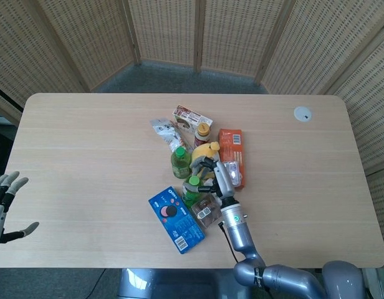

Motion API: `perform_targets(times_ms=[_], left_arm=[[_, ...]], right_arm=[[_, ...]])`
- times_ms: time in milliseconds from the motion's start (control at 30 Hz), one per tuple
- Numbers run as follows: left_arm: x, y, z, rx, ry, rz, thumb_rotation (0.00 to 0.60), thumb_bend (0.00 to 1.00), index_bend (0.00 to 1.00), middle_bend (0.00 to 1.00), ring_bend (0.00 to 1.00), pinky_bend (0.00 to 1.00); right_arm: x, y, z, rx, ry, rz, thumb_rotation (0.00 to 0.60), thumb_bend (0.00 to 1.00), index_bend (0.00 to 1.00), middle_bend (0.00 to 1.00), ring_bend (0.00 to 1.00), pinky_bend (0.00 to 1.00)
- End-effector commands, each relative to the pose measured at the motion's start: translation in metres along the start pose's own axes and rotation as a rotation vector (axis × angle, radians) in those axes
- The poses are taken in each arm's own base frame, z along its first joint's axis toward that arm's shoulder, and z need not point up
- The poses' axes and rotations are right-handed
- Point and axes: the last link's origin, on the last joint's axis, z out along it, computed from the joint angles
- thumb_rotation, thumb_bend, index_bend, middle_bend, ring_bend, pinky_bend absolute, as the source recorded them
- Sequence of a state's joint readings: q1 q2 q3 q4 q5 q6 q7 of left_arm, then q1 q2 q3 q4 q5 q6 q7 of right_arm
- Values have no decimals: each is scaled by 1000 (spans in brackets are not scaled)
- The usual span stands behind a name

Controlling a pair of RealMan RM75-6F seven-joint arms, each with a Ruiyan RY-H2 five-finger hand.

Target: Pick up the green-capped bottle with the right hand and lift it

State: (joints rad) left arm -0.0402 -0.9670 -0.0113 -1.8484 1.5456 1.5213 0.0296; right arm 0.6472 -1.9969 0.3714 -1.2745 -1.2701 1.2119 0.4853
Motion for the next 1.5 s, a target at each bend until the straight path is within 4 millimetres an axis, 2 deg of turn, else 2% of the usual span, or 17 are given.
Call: perform_targets(times_ms=[33, 233, 533, 933, 1067, 1267, 1500], left_arm=[[0, 0, 0, 0, 0, 1, 600, 0, 145, 0, 0, 0], [0, 0, 0, -1, 2, -2, 600, 0, 145, 0, 0, 0], [1, 0, -1, -5, 2, -4, 600, 0, 145, 0, 0, 0], [0, 1, -1, -5, -2, -4, 600, 0, 145, 0, 0, 0], [-1, 1, 0, -6, -5, -2, 600, 0, 144, 0, 0, 0], [-2, 1, 0, -5, -9, 0, 600, 0, 145, 0, 0, 0], [-2, 1, 0, -6, -8, -1, 600, 0, 145, 0, 0, 0]], right_arm=[[0, 1, 0, 7, 8, 6, 600, 6, 603, 824, 660, 895], [3, -5, 1, 29, 24, 13, 600, 26, 607, 830, 663, 898], [7, -33, 17, 91, 39, 4, 600, 34, 610, 830, 664, 898], [23, -90, 52, 212, 94, -38, 600, 35, 615, 835, 664, 899], [28, -119, 64, 266, 114, -38, 600, 34, 616, 835, 664, 898], [29, -155, 73, 331, 122, -53, 600, 35, 616, 835, 664, 899], [29, -185, 82, 365, 130, -84, 600, 35, 618, 837, 665, 898]])
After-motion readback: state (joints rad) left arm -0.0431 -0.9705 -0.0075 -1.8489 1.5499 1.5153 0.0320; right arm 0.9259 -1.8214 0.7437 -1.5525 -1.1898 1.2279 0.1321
